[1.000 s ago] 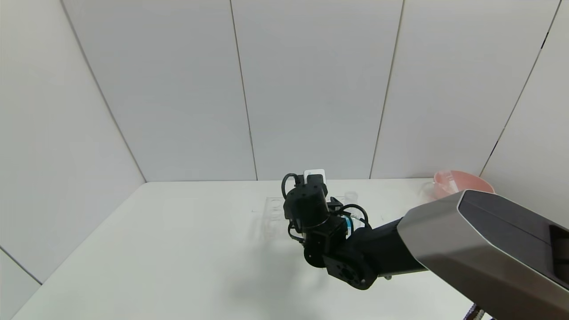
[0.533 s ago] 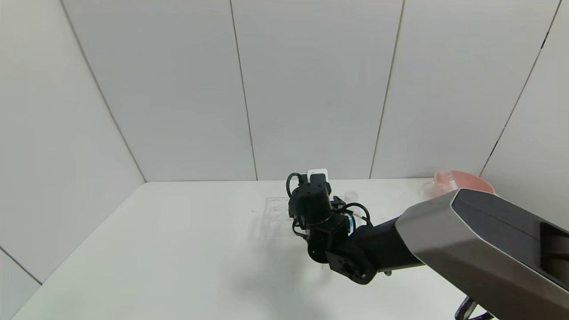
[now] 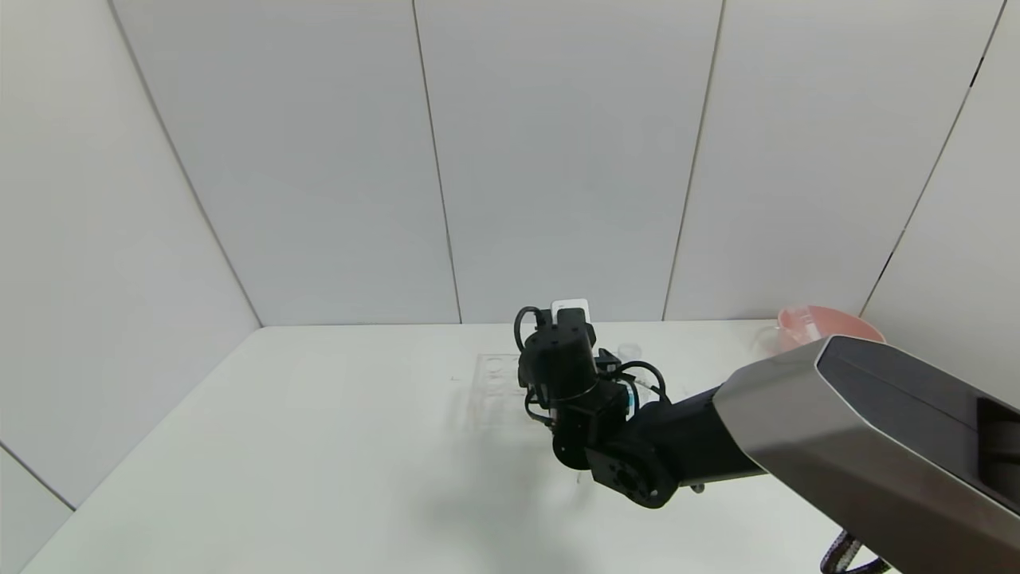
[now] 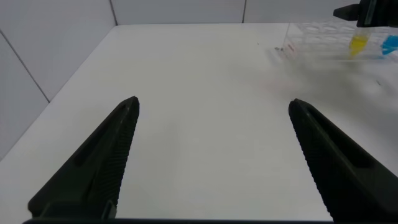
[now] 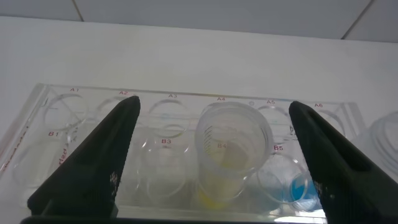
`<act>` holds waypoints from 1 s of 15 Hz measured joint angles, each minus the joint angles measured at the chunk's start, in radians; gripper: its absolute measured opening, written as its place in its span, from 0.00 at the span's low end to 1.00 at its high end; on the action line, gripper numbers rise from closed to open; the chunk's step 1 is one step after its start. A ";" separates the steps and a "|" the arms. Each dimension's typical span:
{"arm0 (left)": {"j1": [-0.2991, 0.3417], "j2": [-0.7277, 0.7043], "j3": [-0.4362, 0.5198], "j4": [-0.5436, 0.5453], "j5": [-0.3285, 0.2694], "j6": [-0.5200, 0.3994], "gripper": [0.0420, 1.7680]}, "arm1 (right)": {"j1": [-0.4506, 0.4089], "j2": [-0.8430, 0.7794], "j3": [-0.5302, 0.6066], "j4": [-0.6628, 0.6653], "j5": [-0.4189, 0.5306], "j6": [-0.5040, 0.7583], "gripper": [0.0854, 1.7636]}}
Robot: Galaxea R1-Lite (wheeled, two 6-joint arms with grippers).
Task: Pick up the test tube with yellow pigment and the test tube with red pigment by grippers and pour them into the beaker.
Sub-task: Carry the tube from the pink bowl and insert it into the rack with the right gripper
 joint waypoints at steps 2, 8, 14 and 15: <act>0.000 0.000 0.000 0.000 0.000 0.000 0.97 | 0.001 -0.010 0.011 -0.007 0.001 0.000 0.97; 0.000 0.000 0.000 0.000 0.000 0.000 0.97 | 0.007 -0.022 0.021 0.003 -0.001 0.002 0.97; 0.000 0.000 0.000 0.000 0.000 0.000 0.97 | 0.007 -0.024 0.025 -0.002 -0.001 0.003 0.75; 0.000 0.000 0.000 0.000 0.000 0.000 0.97 | 0.007 -0.024 0.027 -0.001 -0.001 0.003 0.67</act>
